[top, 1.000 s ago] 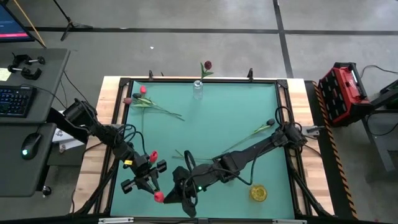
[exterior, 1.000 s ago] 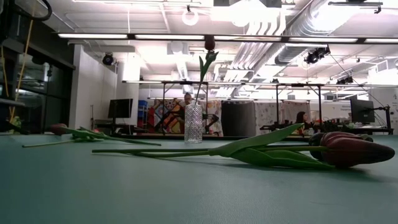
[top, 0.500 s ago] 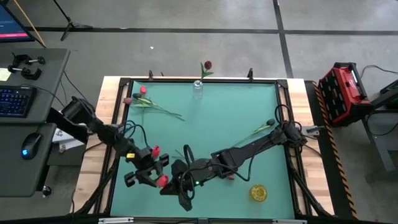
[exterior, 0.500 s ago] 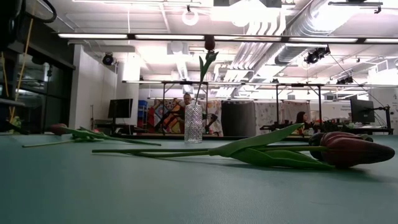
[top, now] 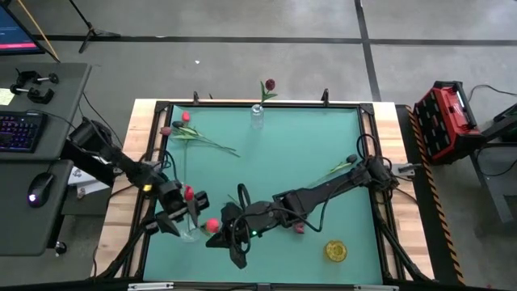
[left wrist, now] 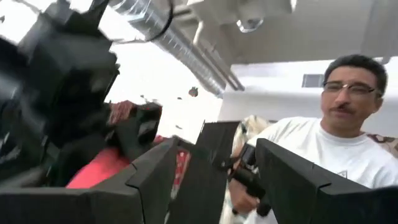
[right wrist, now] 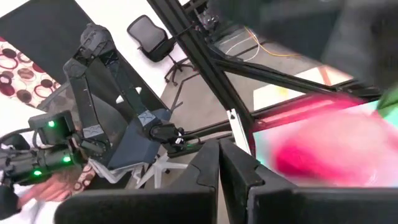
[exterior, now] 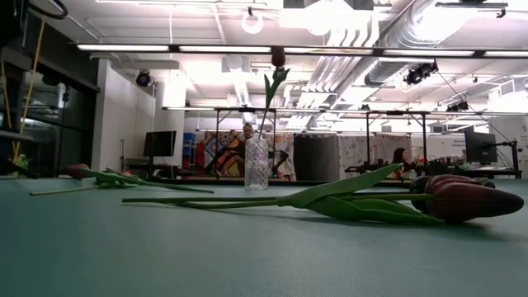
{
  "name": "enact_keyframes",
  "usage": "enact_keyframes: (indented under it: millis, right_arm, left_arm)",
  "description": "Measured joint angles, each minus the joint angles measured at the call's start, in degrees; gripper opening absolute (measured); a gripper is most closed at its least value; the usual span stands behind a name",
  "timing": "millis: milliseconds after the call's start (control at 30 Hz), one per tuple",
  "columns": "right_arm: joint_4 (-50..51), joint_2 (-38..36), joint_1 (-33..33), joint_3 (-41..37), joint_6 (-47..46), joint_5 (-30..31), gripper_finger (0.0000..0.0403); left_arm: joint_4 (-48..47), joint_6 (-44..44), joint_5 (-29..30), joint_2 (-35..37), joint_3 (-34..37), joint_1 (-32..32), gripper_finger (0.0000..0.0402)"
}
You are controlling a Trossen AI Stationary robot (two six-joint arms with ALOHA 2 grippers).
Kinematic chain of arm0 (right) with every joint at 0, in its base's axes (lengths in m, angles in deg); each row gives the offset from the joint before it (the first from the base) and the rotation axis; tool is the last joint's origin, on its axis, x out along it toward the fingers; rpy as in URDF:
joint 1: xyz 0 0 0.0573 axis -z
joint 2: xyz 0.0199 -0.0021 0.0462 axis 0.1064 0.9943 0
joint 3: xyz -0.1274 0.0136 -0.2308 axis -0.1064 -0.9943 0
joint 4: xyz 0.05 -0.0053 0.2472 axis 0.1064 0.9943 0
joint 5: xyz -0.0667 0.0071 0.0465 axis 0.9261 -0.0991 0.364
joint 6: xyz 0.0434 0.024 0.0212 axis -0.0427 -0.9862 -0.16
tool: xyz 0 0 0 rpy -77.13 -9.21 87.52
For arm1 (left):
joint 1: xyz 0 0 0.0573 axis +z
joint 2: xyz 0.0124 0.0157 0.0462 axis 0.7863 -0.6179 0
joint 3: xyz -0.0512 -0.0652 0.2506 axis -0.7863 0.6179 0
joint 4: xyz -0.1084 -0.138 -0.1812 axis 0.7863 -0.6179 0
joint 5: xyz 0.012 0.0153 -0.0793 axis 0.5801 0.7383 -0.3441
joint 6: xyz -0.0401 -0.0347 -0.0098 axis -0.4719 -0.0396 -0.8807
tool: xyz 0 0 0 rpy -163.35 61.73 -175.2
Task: Sort flowers into vase by color
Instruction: Put the bottom pink flower into the bottom transparent vase, then put the right black flower into the yellow vase
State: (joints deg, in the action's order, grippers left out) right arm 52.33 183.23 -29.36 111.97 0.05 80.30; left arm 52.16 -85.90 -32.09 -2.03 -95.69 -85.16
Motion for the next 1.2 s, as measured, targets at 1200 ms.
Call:
enact_keyframes:
  millis: [1200]
  right_arm:
    - [3.30, -4.90, 2.35, 0.00, 6.91, -7.76, 0.0000]
  left_arm:
    - [-29.27, 8.48, 3.68, 13.00, -19.56, 10.98, 0.0209]
